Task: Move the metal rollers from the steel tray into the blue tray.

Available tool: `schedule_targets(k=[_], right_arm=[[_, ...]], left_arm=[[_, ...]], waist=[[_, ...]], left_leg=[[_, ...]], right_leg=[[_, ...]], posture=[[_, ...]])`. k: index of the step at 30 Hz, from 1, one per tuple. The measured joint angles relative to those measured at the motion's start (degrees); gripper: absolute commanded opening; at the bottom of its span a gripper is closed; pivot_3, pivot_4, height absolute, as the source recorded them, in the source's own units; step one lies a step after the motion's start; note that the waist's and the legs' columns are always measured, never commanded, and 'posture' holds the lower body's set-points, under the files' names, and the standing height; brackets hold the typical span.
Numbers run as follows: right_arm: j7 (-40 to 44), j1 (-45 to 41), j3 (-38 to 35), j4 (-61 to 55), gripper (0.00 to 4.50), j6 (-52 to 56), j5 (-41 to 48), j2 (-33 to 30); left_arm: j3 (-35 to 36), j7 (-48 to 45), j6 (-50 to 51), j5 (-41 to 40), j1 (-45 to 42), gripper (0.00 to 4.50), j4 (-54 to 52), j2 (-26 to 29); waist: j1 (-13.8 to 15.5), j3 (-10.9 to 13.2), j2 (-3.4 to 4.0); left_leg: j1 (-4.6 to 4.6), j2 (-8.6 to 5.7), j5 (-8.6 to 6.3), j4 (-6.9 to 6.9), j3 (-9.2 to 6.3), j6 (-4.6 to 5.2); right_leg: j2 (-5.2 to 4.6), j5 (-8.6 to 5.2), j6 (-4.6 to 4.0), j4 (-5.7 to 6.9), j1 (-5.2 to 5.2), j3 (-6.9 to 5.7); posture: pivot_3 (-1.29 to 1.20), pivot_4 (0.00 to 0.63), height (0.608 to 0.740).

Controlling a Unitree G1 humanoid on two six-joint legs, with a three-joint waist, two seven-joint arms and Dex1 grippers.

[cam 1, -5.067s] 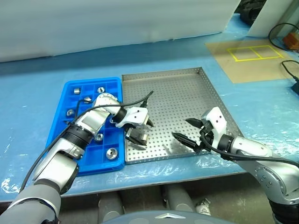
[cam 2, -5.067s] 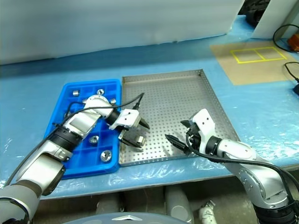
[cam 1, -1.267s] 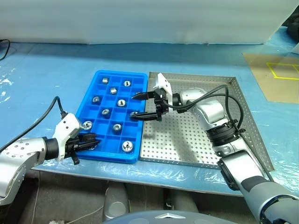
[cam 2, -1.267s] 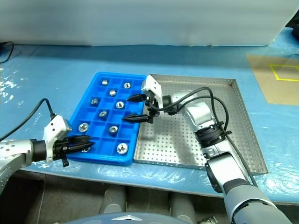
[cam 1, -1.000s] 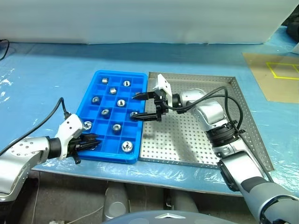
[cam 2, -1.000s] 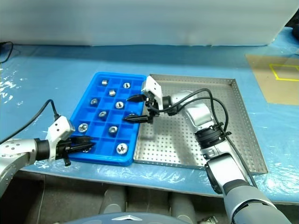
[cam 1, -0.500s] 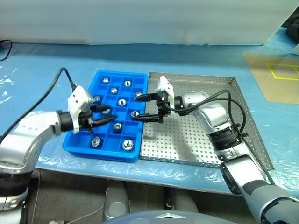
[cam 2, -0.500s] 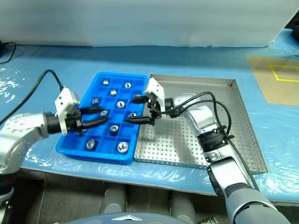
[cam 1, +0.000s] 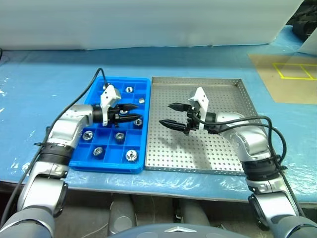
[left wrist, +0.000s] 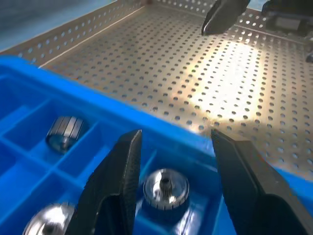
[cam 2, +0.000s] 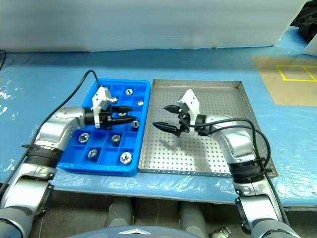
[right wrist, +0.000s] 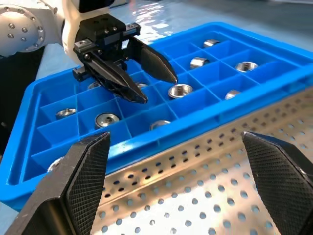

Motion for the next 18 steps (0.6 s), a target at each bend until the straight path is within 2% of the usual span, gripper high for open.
schedule_targets(k=[3,8,18], right_arm=[[-3.0,1.8,-1.2,-2.2,4.44,0.9,0.3,0.0],[-5.9,2.5,-1.9,-3.5,4.44,1.0,0.3,-0.2],[-7.5,2.7,-1.9,-3.5,4.44,0.9,0.7,-0.5]], left_arm=[[-0.5,-0.7,-2.0,1.0,-3.2,2.37,5.1,-3.9],[-1.1,-1.8,-5.3,3.3,-5.1,2.37,10.5,-7.0],[-0.7,-2.8,-5.2,3.6,-5.1,2.37,10.5,-7.7]], waist=[[-0.5,0.0,0.0],[-2.1,0.0,0.0],[-2.0,0.0,0.0]], left_leg=[[0.02,-0.03,0.0,0.06,0.03,0.0],[0.1,-0.01,0.0,0.03,0.04,0.0],[0.08,-0.03,-0.04,0.0,0.06,0.07]], right_leg=[[0.0,0.01,0.01,0.01,0.01,0.08],[0.0,0.01,0.01,0.0,0.07,0.12],[0.01,0.01,0.0,-0.08,0.07,0.1]], posture=[[-0.23,0.15,0.74],[-0.24,0.15,0.74],[-0.23,0.15,0.74]])
